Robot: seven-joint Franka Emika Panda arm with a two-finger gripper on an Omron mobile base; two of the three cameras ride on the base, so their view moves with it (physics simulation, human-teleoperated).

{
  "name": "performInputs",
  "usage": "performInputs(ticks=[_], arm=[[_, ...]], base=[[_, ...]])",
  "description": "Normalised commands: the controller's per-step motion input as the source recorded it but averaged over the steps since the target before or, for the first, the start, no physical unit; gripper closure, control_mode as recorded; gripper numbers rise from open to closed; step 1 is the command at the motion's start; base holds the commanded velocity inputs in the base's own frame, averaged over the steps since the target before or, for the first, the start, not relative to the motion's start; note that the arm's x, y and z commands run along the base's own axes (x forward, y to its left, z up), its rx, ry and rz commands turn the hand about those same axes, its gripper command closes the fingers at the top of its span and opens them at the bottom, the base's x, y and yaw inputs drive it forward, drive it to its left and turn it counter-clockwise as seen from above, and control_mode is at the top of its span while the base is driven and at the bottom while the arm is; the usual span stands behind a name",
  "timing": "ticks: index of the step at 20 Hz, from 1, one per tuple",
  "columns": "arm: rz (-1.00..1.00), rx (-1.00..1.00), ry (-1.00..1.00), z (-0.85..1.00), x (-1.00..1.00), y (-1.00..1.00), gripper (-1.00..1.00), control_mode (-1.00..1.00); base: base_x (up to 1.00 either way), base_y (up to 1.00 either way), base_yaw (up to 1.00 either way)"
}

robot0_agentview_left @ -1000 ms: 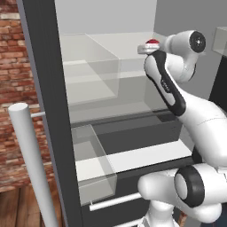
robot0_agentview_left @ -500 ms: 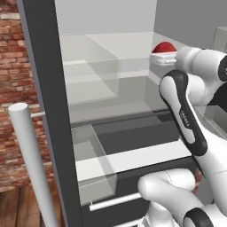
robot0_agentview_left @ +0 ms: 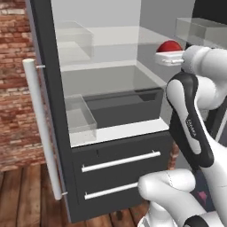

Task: Place one onion and one chicken drumstick in each tupperware on the nearby counter, to pack two identical lunches.

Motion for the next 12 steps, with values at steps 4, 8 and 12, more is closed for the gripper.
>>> performInputs(ticks=[4, 8, 12], arm=[[0.00, 0.00, 0.00, 0.00, 0.00, 0.00, 1.00, 1.00], [0.00, 0.00, 0.00, 0.00, 0.00, 0.00, 1.00, 1.00], [0.00, 0.00, 0.00, 0.00, 0.00, 0.00, 1.00, 1.00]], base=[[-1.00, 0.04, 0.00], [-0.81, 0.31, 0.00], [-0.58, 0.37, 0.00]])
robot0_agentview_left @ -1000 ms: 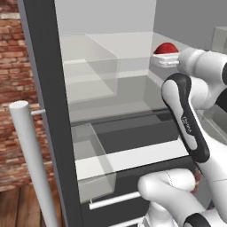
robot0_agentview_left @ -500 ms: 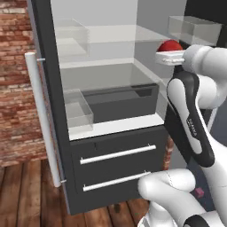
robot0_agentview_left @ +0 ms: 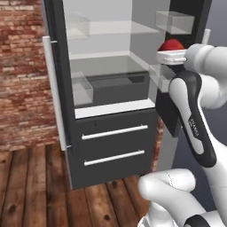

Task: Place one onion and one chicken drumstick in each tupperware on the nearby counter, to pack two identical lunches.

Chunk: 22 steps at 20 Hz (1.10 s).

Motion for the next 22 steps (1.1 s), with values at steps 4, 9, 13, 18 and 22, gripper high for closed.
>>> performInputs(ticks=[4, 9, 13, 18, 22], arm=[[0.00, 0.00, 0.00, 0.00, 0.00, 0.00, 1.00, 1.00], [0.00, 0.00, 0.00, 0.00, 0.00, 0.00, 1.00, 1.00], [0.00, 0.00, 0.00, 0.00, 0.00, 0.00, 1.00, 1.00], [0.00, 0.00, 0.00, 0.00, 0.00, 0.00, 1.00, 1.00], [0.00, 0.00, 0.00, 0.00, 0.00, 0.00, 1.00, 1.00]], base=[[-0.51, 0.38, 0.04], [-0.42, 0.33, 0.17], [-0.38, 0.24, 0.36], [-0.31, 0.30, 0.46], [-0.12, 0.32, 0.49]])
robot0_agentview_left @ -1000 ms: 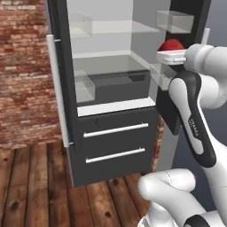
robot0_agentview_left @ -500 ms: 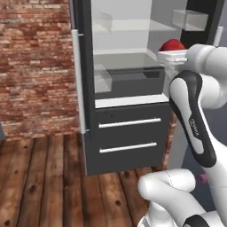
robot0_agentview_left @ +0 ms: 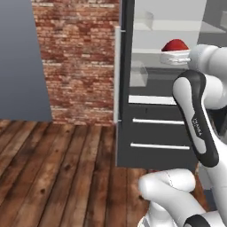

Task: Place one onion and one chicken drumstick in each tupperware on the nearby counter, to pack two identical lunches.

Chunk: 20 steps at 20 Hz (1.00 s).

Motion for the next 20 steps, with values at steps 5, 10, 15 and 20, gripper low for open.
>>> performInputs(ticks=[5, 10, 15, 20], arm=[[0.00, 0.00, 0.00, 0.00, 0.00, 0.00, 1.00, 1.00], [0.00, 0.00, 0.00, 0.00, 0.00, 0.00, 1.00, 1.00], [0.00, 0.00, 0.00, 0.00, 0.00, 0.00, 1.00, 1.00], [0.00, 0.00, 0.00, 0.00, 0.00, 0.00, 1.00, 1.00]], base=[[-0.35, 0.34, 0.47], [-0.74, 0.25, 0.45], [-0.96, 0.21, 0.41], [-0.88, 0.34, 0.40]])
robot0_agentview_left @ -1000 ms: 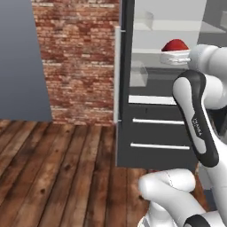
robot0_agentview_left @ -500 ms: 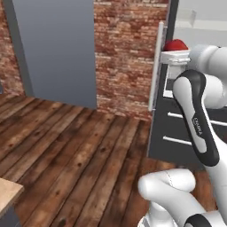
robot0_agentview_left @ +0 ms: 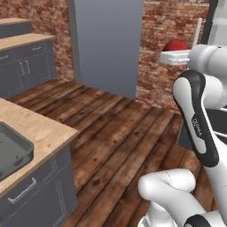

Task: Place one onion and one chicken drumstick in each tupperware on the nearby counter, to pack two identical lunches.

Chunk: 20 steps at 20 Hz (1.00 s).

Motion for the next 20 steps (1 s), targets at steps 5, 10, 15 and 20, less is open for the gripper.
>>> performInputs(ticks=[5, 10, 15, 20], arm=[[0.00, 0.00, 0.00, 0.00, 0.00, 0.00, 1.00, 1.00], [0.00, 0.00, 0.00, 0.00, 0.00, 0.00, 1.00, 1.00], [0.00, 0.00, 0.00, 0.00, 0.00, 0.00, 1.00, 1.00], [0.00, 0.00, 0.00, 0.00, 0.00, 0.00, 1.00, 1.00]], base=[[-0.22, 0.56, 0.56], [0.00, 0.64, 0.61], [0.07, 0.44, 0.57], [0.18, 0.18, 0.50]])
